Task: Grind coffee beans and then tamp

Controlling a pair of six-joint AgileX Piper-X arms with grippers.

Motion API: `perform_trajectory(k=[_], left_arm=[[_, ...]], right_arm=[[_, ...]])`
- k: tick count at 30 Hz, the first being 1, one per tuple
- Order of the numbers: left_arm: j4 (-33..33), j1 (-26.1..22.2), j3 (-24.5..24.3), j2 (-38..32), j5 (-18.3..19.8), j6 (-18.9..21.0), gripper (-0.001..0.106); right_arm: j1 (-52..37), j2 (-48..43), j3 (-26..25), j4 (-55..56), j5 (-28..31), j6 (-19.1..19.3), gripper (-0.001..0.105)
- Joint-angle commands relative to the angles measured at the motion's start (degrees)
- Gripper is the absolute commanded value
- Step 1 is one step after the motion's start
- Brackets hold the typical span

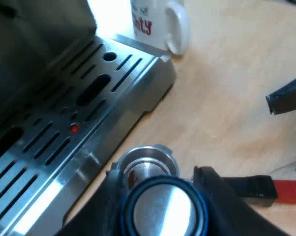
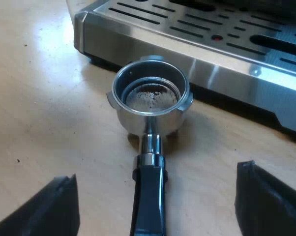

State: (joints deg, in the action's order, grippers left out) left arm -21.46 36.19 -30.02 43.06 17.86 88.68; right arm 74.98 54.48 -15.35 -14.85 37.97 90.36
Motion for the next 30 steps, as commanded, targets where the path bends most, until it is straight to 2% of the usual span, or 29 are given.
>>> perform_trajectory(k=[1,6,12,19,23,27,30], left_arm=[[4.5,1.9,-0.8,2.2,-1.1,-0.6,0.015],[9.8,3.7,-1.0,6.0,-1.3,-0.6,0.015],[14.6,3.6,-1.3,10.8,-1.3,-1.7,0.015],[16.1,3.6,-4.3,17.5,-1.2,-1.7,0.015],[16.8,3.6,-5.0,20.1,0.3,-1.8,0.015],[16.8,3.6,-5.0,22.7,0.4,-4.9,0.015],[17.5,3.6,-5.0,24.0,0.4,-5.1,0.015]], right_arm=[[-0.1,-0.3,0.0,-0.8,-0.1,0.7,0.068],[-0.1,-0.3,0.0,-0.8,-0.1,0.7,0.068],[-0.1,-0.3,0.0,-0.8,-0.1,0.7,0.068],[-0.1,-0.3,0.0,-0.8,-0.1,0.7,0.068],[-0.1,-0.3,0.0,-0.8,-0.1,0.7,0.068],[-0.1,-0.3,0.0,-0.8,-0.1,0.7,0.068],[-0.1,-0.3,0.0,-0.8,-0.1,0.7,0.068]])
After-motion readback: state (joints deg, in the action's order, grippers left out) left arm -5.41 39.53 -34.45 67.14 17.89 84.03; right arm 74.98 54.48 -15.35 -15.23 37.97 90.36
